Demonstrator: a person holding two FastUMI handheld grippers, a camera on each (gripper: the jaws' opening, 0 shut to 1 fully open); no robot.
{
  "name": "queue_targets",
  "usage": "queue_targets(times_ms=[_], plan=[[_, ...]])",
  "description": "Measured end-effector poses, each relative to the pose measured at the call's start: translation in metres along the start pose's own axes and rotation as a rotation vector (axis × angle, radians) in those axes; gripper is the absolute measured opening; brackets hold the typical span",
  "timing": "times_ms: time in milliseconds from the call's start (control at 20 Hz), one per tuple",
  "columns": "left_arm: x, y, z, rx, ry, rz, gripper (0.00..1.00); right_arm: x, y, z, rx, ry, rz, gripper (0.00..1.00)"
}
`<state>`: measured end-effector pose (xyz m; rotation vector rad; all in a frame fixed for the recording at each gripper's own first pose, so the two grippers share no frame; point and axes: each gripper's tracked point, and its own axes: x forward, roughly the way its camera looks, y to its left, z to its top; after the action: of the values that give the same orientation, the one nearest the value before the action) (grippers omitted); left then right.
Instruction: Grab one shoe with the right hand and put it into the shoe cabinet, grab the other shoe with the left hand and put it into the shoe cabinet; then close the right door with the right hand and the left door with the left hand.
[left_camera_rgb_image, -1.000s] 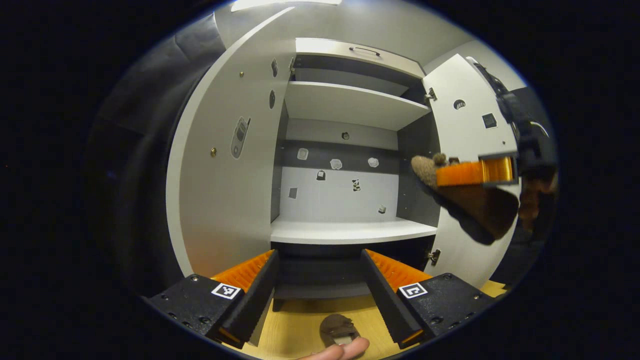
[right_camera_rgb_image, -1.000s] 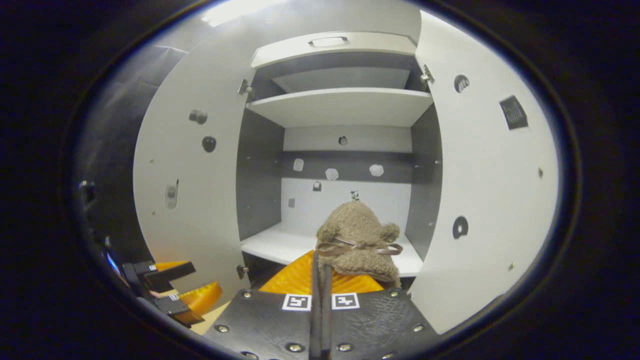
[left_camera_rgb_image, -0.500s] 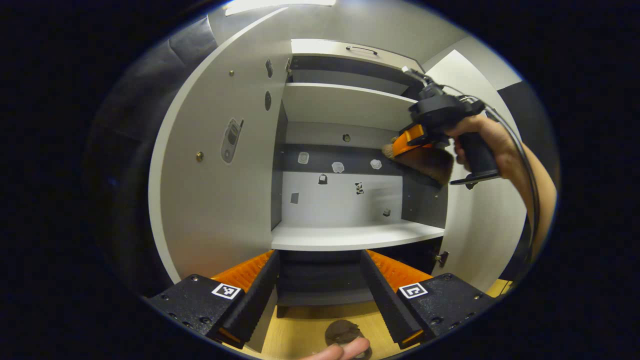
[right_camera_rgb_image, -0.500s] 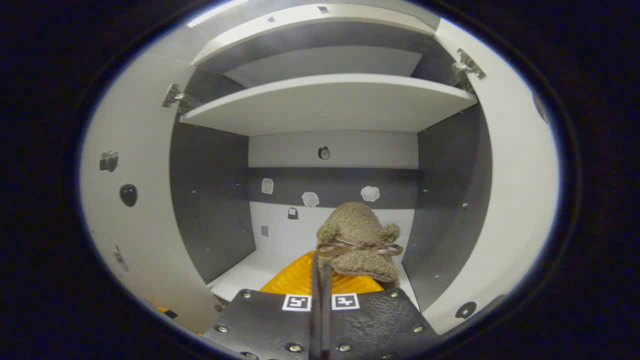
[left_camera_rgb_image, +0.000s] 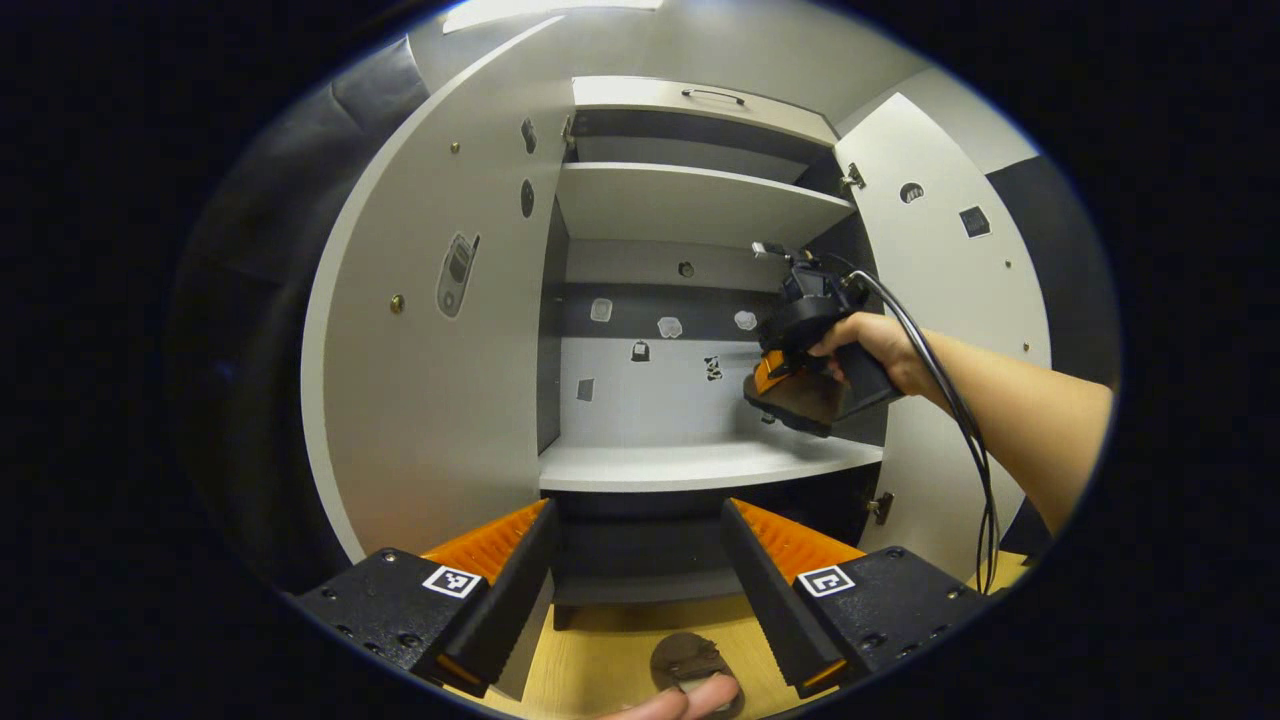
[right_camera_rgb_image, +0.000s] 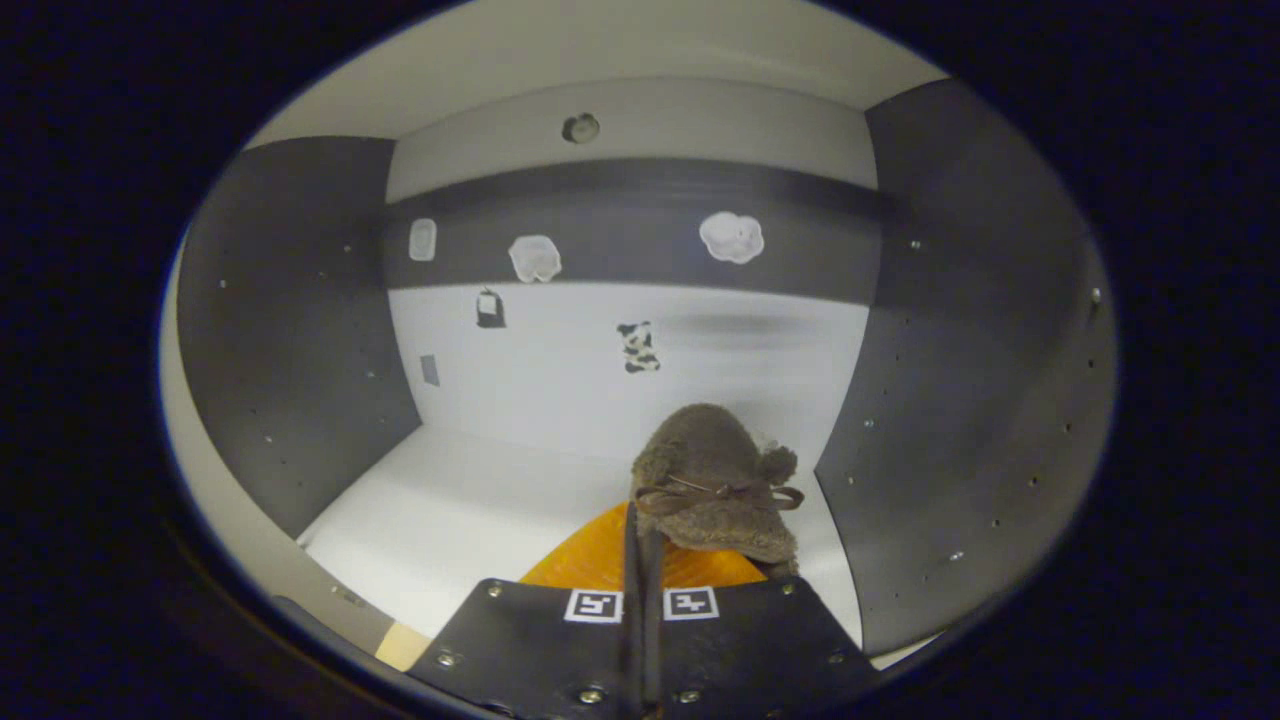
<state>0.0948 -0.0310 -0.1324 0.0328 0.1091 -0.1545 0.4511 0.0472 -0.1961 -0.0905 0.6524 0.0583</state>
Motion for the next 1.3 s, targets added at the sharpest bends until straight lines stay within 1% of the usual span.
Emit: queue_targets(times_ms=[100, 200, 300, 350, 400, 450, 500, 650, 700, 750, 800, 850, 1000, 1150, 1200, 1300], plan=[[0.001, -0.002, -0.003, 0.002, 0.011, -0.013, 0.99, 0.011, -0.010, -0.014, -0.003, 0.050, -0.032, 0.01], [0.003, -0.003, -0.006, 0.001, 0.021, -0.017, 0.99, 0.015, -0.016, -0.027, -0.026, 0.092, -0.048, 0.01], [0.003, -0.004, -0.009, -0.005, 0.029, -0.018, 0.99, 0.015, -0.020, -0.033, -0.035, 0.117, -0.069, 0.01], [0.003, -0.005, -0.011, -0.008, 0.034, -0.018, 0.99, 0.015, -0.020, -0.035, -0.041, 0.124, -0.074, 0.03], [0.005, -0.007, -0.012, -0.011, 0.040, -0.020, 0.99, 0.011, -0.021, -0.035, -0.070, 0.128, -0.094, 0.03], [0.005, -0.009, -0.015, -0.014, 0.050, -0.026, 0.99, 0.012, -0.019, -0.034, -0.098, 0.118, -0.080, 0.11], [0.004, -0.011, -0.019, -0.015, 0.067, -0.031, 0.99, 0.001, -0.013, -0.032, -0.118, 0.119, -0.070, 0.18], [0.007, -0.015, -0.029, -0.023, 0.099, -0.036, 0.98, -0.021, -0.005, -0.031, -0.173, 0.106, -0.055, 0.88], [0.008, -0.016, -0.033, -0.022, 0.109, -0.035, 0.99, -0.032, -0.003, -0.029, -0.185, 0.095, -0.053, 0.93], [0.009, -0.018, -0.038, -0.015, 0.120, -0.035, 0.99, -0.041, -0.007, -0.024, -0.212, 0.063, -0.070, 0.94], [0.009, -0.018, -0.045, -0.003, 0.140, -0.033, 0.99, -0.054, -0.015, -0.018, -0.219, 0.031, -0.086, 0.98], [0.010, -0.017, -0.053, 0.004, 0.160, -0.029, 0.99, -0.069, -0.013, -0.013, -0.205, 0.019, -0.095, 0.98], [0.010, -0.020, -0.078, -0.014, 0.217, -0.041, 0.99, -0.115, -0.007, -0.002, -0.129, -0.074, -0.049, 0.98], [0.010, -0.025, -0.100, -0.052, 0.253, -0.066, 0.99, -0.165, -0.005, 0.001, -0.088, -0.179, -0.027, 0.98], [0.009, -0.027, -0.110, -0.052, 0.271, -0.066, 1.00, -0.183, -0.002, 0.000, -0.075, -0.220, -0.009, 0.98], [0.008, -0.025, -0.130, -0.039, 0.309, -0.059, 1.00, -0.213, -0.001, -0.005, -0.039, -0.294, -0.005, 0.98]])
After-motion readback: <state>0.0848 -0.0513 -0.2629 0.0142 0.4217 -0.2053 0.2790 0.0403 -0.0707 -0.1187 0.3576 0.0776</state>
